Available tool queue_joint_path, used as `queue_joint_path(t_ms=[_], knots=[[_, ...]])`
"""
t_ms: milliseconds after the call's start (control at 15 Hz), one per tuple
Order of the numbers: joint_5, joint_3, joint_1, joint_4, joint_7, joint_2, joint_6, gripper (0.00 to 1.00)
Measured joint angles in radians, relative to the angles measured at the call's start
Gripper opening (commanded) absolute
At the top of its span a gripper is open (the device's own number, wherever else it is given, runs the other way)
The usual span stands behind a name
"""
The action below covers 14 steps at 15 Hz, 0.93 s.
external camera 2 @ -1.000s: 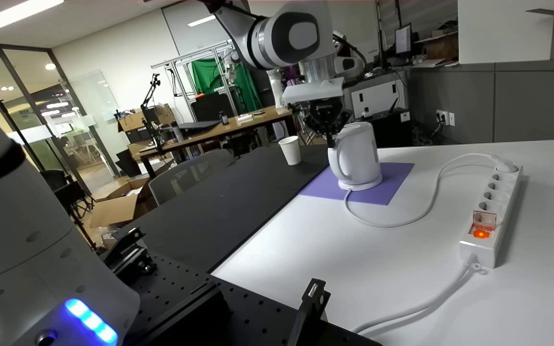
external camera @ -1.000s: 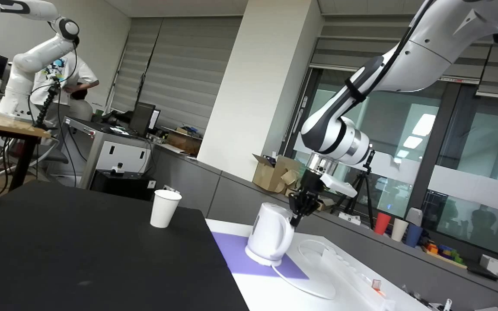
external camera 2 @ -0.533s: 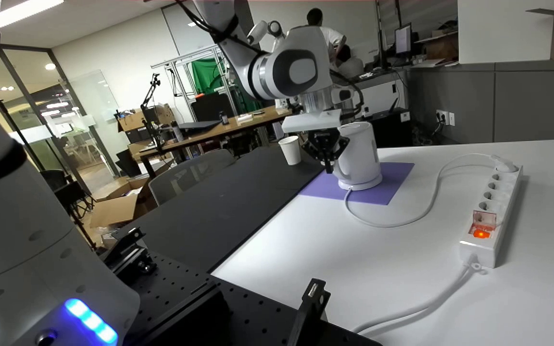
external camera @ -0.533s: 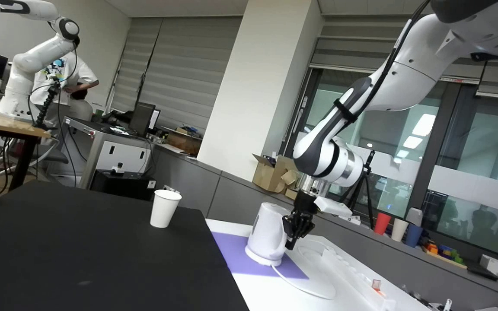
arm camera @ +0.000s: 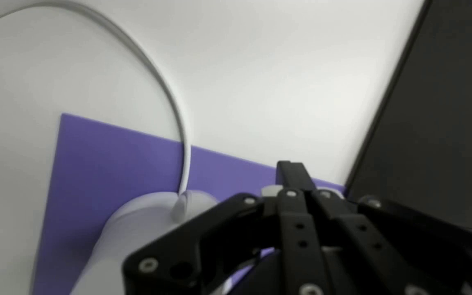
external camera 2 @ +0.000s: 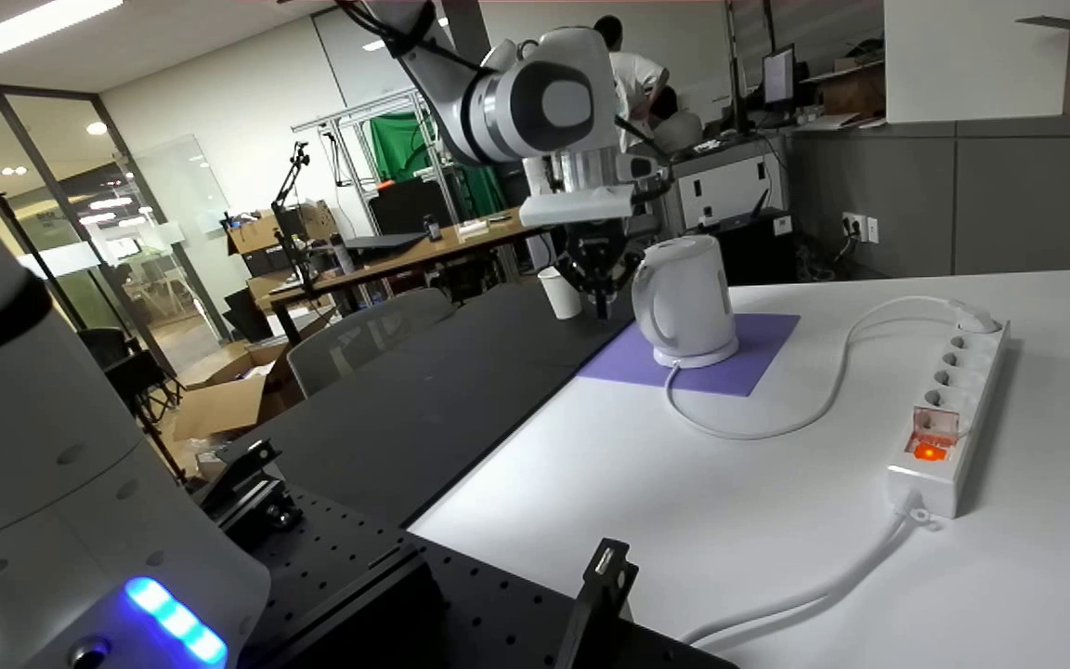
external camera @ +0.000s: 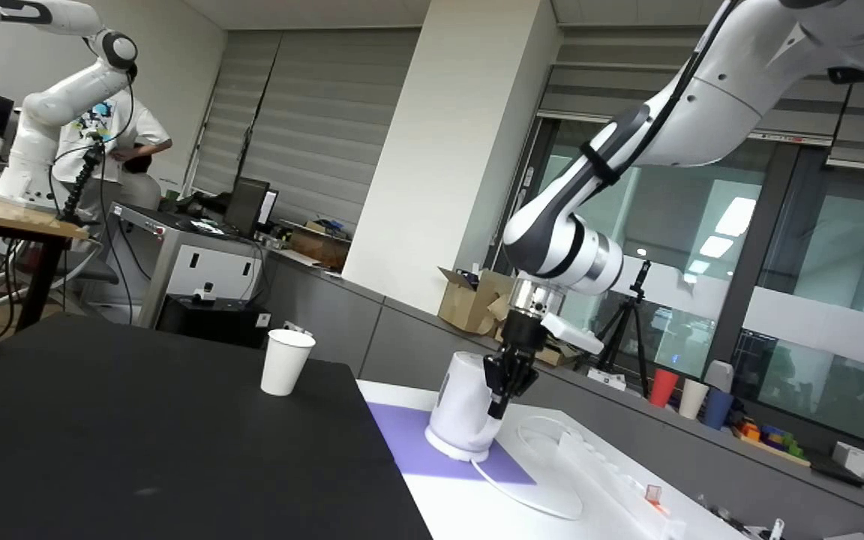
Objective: Turn off the electric kettle
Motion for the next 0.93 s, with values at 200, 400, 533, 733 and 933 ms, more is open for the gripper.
queue_joint_path(t_ms=[200,400,533,733,933], knots=[[-0.003,0.006,0.010,-0.008,-0.002,-0.108,-0.058,0.31],[-0.036,-0.019,0.038,-0.024,0.017,-0.201,-0.057,0.54],[-0.082,-0.049,0.064,-0.037,0.066,-0.243,-0.035,0.66],[-0.159,-0.092,0.100,-0.050,0.155,-0.278,-0.017,0.63],[-0.175,-0.107,0.110,-0.057,0.177,-0.286,-0.017,0.74]])
